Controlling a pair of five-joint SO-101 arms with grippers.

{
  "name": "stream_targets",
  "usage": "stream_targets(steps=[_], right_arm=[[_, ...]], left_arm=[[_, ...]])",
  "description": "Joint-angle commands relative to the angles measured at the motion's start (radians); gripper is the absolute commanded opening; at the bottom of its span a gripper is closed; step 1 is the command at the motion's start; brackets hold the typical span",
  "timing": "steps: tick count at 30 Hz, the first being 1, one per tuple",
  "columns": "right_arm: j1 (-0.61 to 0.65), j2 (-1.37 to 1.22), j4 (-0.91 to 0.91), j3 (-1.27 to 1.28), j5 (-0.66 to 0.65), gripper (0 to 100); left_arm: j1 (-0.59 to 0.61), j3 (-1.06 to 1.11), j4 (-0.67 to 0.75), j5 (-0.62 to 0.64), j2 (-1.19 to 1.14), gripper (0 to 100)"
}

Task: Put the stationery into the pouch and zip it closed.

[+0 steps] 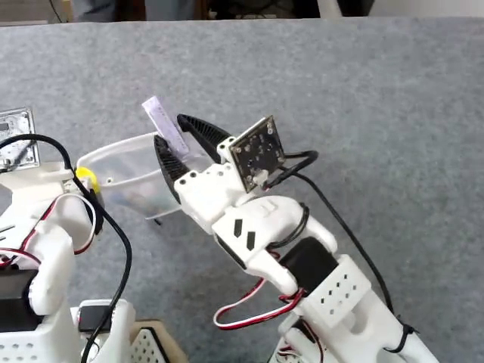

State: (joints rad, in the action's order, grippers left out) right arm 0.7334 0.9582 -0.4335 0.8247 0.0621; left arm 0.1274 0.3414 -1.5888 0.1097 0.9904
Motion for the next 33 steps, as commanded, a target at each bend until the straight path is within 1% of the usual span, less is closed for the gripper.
stream_targets(steps=[1, 3, 4, 6, 8, 10, 12, 14, 17, 18, 19, 22, 23, 29, 33], right_arm=[[0.011, 0.007, -0.012, -0.039, -0.011, 15.5], [0.011, 0.012, -0.015, -0.038, -0.011, 14.3], [0.011, 0.012, -0.015, -0.038, -0.011, 11.2], [0.011, 0.012, -0.015, -0.041, -0.011, 1.2], [0.011, 0.013, -0.015, -0.039, -0.011, 3.0], [0.011, 0.013, -0.015, -0.042, -0.011, 0.9], [0.017, 0.021, -0.017, -0.059, -0.009, 1.2], [0.058, 0.041, -0.06, -0.099, -0.009, 1.2], [0.167, 0.061, -0.186, -0.145, -0.011, 1.2], [0.184, 0.062, -0.189, -0.133, -0.011, 1.2], [0.184, 0.062, -0.164, -0.107, -0.011, 1.2], [0.133, 0.053, -0.037, -0.008, -0.012, 1.2], [0.124, 0.054, -0.031, 0.007, -0.012, 1.2], [0.124, 0.104, -0.224, -0.042, -0.02, 1.2], [0.121, 0.136, -0.242, -0.087, -0.109, 1.2]], left_arm=[[-0.013, 0.088, -0.034, -0.011, -0.008, 3], [-0.008, 0.085, -0.032, -0.008, -0.008, 3], [-0.008, 0.085, -0.032, -0.008, -0.008, 3], [-0.008, 0.085, -0.032, -0.008, -0.008, 3], [-0.008, 0.085, -0.032, -0.008, -0.008, 3], [-0.008, 0.085, -0.032, -0.006, -0.008, 3], [-0.008, 0.085, -0.032, -0.006, -0.008, 3], [-0.008, 0.085, -0.032, -0.006, -0.008, 3], [-0.01, 0.085, -0.032, -0.006, -0.008, 3], [-0.012, 0.085, -0.032, -0.006, -0.008, 3], [-0.008, 0.085, -0.032, -0.008, -0.008, 3], [-0.008, 0.087, -0.032, -0.009, -0.008, 3], [-0.008, 0.087, -0.032, -0.008, -0.008, 3], [-0.008, 0.085, -0.032, -0.008, -0.008, 3], [-0.016, 0.09, -0.032, -0.012, -0.008, 3]])
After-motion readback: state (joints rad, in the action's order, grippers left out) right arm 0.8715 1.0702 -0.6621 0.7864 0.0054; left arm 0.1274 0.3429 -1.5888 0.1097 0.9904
